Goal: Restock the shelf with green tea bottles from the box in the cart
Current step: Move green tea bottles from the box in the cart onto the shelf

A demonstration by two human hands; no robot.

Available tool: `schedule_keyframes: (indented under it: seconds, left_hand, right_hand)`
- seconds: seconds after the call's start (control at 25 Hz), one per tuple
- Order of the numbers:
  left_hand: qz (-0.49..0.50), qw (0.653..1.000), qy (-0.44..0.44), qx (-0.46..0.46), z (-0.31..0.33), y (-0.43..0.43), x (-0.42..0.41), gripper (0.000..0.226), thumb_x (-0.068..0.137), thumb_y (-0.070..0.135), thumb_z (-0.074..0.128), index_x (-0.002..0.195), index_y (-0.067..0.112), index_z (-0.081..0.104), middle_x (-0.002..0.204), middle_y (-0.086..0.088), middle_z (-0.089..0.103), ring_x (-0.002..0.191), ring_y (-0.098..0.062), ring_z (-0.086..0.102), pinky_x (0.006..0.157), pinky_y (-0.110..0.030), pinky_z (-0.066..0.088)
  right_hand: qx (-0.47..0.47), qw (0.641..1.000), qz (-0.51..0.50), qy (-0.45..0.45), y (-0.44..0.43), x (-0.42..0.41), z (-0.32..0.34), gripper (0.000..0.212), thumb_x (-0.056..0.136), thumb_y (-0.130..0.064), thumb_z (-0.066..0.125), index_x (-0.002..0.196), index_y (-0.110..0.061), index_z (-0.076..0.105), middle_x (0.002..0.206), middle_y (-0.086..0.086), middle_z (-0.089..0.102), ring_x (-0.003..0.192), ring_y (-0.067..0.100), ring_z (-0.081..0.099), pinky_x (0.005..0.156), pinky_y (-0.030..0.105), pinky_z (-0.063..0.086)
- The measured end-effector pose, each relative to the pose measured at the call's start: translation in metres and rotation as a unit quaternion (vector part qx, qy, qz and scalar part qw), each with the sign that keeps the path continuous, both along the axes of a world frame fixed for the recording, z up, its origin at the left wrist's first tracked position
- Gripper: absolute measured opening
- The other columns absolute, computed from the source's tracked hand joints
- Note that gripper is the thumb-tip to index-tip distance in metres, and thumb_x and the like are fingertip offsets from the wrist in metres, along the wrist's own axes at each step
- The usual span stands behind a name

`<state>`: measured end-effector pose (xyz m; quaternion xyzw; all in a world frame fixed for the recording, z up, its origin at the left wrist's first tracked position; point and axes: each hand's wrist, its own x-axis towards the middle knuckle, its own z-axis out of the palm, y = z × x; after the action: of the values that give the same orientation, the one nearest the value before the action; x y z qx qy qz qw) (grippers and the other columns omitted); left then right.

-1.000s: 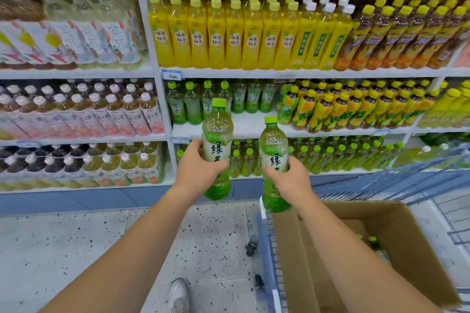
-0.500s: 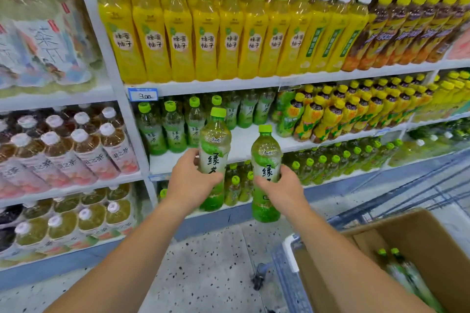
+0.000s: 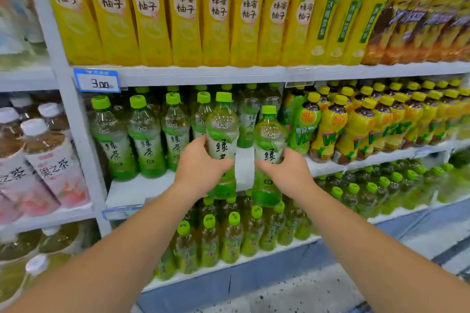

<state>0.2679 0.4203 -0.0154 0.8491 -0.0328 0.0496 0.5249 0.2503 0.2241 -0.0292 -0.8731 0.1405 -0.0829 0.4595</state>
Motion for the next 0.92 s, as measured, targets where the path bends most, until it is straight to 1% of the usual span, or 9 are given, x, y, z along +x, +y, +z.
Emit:
schedule_keyframes:
  seconds: [0.12, 0.28, 0.44, 0.56, 0.64, 0.68, 0.76, 0.84, 0.92]
  left_hand:
    - [0.016, 0.999, -0.037, -0.009, -0.021, -0.011, 0.017, 0.026, 0.073, 0.020, 0.080, 0.092, 0.020, 0.063, 0.083, 0.007, 0.070, 0.074, -0.011, 0.068, 0.061, -0.031, 0.056]
    - [0.034, 0.996, -0.079, -0.028, -0.044, -0.021, 0.030, 0.024, 0.074, 0.017, 0.080, 0.087, 0.023, 0.061, 0.080, 0.008, 0.069, 0.069, -0.005, 0.065, 0.053, -0.018, 0.043]
    - [0.050, 0.991, -0.117, -0.035, -0.059, -0.030, 0.040, 0.025, 0.075, 0.015, 0.079, 0.086, 0.024, 0.058, 0.077, 0.010, 0.067, 0.066, -0.003, 0.063, 0.052, -0.017, 0.040]
    - [0.047, 0.986, -0.156, -0.033, -0.073, -0.035, 0.048, 0.026, 0.076, 0.014, 0.078, 0.088, 0.026, 0.059, 0.078, 0.010, 0.067, 0.067, 0.000, 0.062, 0.057, -0.018, 0.046]
    - [0.056, 0.981, -0.182, -0.029, -0.085, -0.038, 0.057, 0.025, 0.077, 0.021, 0.077, 0.094, 0.028, 0.060, 0.086, 0.010, 0.068, 0.078, -0.006, 0.065, 0.068, -0.029, 0.056]
    - [0.064, 0.979, -0.190, -0.024, -0.090, -0.039, 0.061, 0.026, 0.078, 0.026, 0.077, 0.098, 0.029, 0.060, 0.090, 0.010, 0.067, 0.084, -0.009, 0.066, 0.074, -0.034, 0.058]
    - [0.074, 0.976, -0.207, -0.013, -0.095, -0.045, 0.065, 0.035, 0.080, 0.029, 0.077, 0.110, 0.029, 0.059, 0.099, 0.011, 0.066, 0.094, -0.012, 0.065, 0.085, -0.038, 0.058]
    - [0.074, 0.974, -0.215, -0.014, -0.095, -0.050, 0.068, 0.045, 0.081, 0.027, 0.080, 0.119, 0.028, 0.056, 0.104, 0.015, 0.066, 0.100, -0.009, 0.064, 0.089, -0.032, 0.056]
    - [0.073, 0.977, -0.201, -0.027, -0.095, -0.053, 0.071, 0.053, 0.080, 0.024, 0.082, 0.124, 0.024, 0.051, 0.100, 0.021, 0.062, 0.094, 0.002, 0.063, 0.081, -0.016, 0.052]
  right_hand:
    - [-0.003, 0.999, 0.021, -0.037, -0.006, 0.026, -0.013, 0.023, 0.077, -0.037, 0.080, 0.084, -0.027, 0.060, 0.086, -0.008, 0.068, 0.080, 0.012, 0.065, 0.064, 0.030, 0.050]
    - [0.042, 0.996, 0.037, -0.066, -0.007, 0.048, -0.026, 0.034, 0.078, -0.037, 0.081, 0.100, -0.019, 0.064, 0.094, -0.003, 0.070, 0.083, 0.015, 0.067, 0.073, 0.034, 0.055]
    - [0.091, 0.988, 0.041, -0.120, -0.006, 0.065, -0.042, 0.029, 0.078, -0.033, 0.081, 0.100, -0.025, 0.062, 0.097, -0.003, 0.071, 0.089, 0.018, 0.067, 0.083, 0.042, 0.057]
    - [0.080, 0.982, 0.064, -0.157, -0.008, 0.071, -0.055, 0.025, 0.082, -0.030, 0.079, 0.100, -0.029, 0.061, 0.096, -0.007, 0.070, 0.091, 0.015, 0.067, 0.079, 0.036, 0.057]
    - [0.054, 0.981, 0.072, -0.171, -0.010, 0.076, -0.060, 0.022, 0.084, -0.031, 0.077, 0.096, -0.031, 0.058, 0.094, -0.008, 0.069, 0.088, 0.011, 0.066, 0.070, 0.027, 0.054]
    - [0.046, 0.981, 0.077, -0.174, -0.011, 0.078, -0.061, 0.022, 0.085, -0.031, 0.076, 0.096, -0.031, 0.057, 0.093, -0.010, 0.068, 0.086, 0.006, 0.064, 0.065, 0.021, 0.051]
    - [0.045, 0.979, 0.089, -0.178, -0.013, 0.084, -0.063, 0.024, 0.086, -0.030, 0.075, 0.103, -0.029, 0.058, 0.092, -0.016, 0.066, 0.083, -0.004, 0.060, 0.060, 0.012, 0.043]
    - [0.044, 0.978, 0.094, -0.179, -0.014, 0.090, -0.065, 0.026, 0.087, -0.029, 0.075, 0.106, -0.026, 0.057, 0.092, -0.017, 0.064, 0.082, -0.006, 0.058, 0.059, 0.010, 0.040]
    - [0.048, 0.977, 0.096, -0.182, -0.015, 0.097, -0.072, 0.029, 0.087, -0.028, 0.075, 0.110, -0.024, 0.057, 0.095, -0.015, 0.065, 0.087, -0.001, 0.062, 0.061, 0.012, 0.042]
